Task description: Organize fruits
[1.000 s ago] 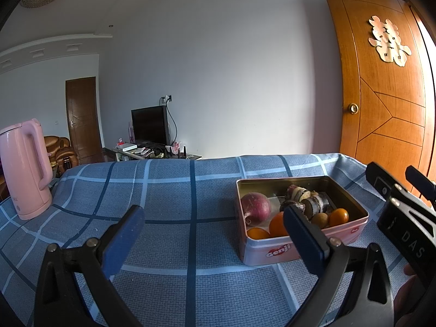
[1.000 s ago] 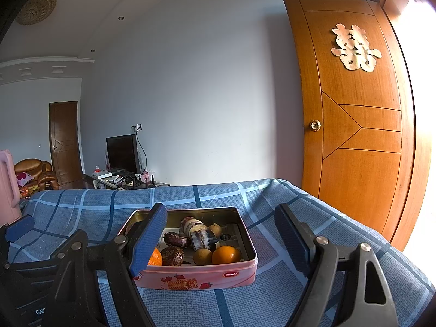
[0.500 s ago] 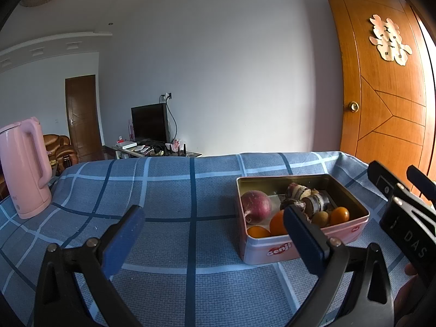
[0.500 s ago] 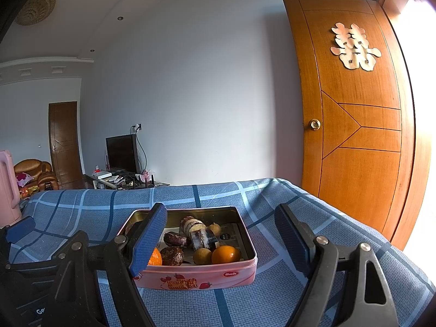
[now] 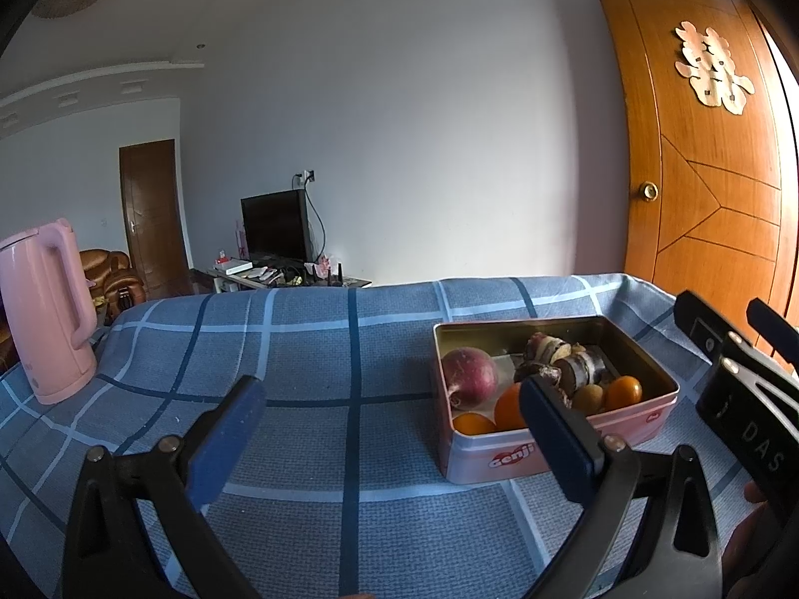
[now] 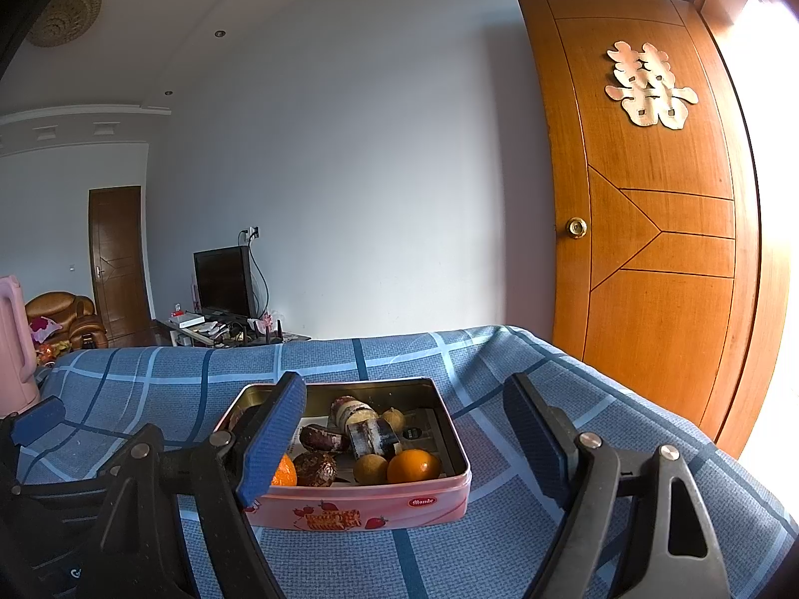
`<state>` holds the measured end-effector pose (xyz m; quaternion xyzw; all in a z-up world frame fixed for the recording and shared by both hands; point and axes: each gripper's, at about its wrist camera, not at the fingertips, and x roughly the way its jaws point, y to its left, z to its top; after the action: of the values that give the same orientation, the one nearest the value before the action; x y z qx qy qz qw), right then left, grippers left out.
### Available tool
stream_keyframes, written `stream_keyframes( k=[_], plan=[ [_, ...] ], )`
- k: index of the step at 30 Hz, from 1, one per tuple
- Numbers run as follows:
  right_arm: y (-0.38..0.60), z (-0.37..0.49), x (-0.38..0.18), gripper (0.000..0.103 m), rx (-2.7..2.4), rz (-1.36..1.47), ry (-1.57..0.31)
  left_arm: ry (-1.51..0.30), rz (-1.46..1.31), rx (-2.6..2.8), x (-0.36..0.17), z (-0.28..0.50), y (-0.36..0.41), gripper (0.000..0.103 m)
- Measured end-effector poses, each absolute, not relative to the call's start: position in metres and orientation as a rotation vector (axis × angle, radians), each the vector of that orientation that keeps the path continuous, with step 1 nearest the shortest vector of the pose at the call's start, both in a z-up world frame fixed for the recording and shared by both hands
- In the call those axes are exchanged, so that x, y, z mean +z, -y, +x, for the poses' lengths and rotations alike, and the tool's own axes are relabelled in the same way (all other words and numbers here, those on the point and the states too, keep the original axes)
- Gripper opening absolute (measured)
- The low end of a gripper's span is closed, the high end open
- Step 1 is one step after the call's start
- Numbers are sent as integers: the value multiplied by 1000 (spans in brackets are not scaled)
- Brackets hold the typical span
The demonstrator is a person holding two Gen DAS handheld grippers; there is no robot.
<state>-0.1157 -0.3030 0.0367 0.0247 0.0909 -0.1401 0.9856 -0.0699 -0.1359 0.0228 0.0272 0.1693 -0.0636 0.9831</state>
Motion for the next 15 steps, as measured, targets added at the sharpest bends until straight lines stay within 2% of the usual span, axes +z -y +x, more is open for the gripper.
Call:
stream_keyframes(
  k=[15],
  plan=[
    [304, -115, 34, 82, -286, 57, -188, -357, 55, -112, 23, -67, 136, 103]
  ],
)
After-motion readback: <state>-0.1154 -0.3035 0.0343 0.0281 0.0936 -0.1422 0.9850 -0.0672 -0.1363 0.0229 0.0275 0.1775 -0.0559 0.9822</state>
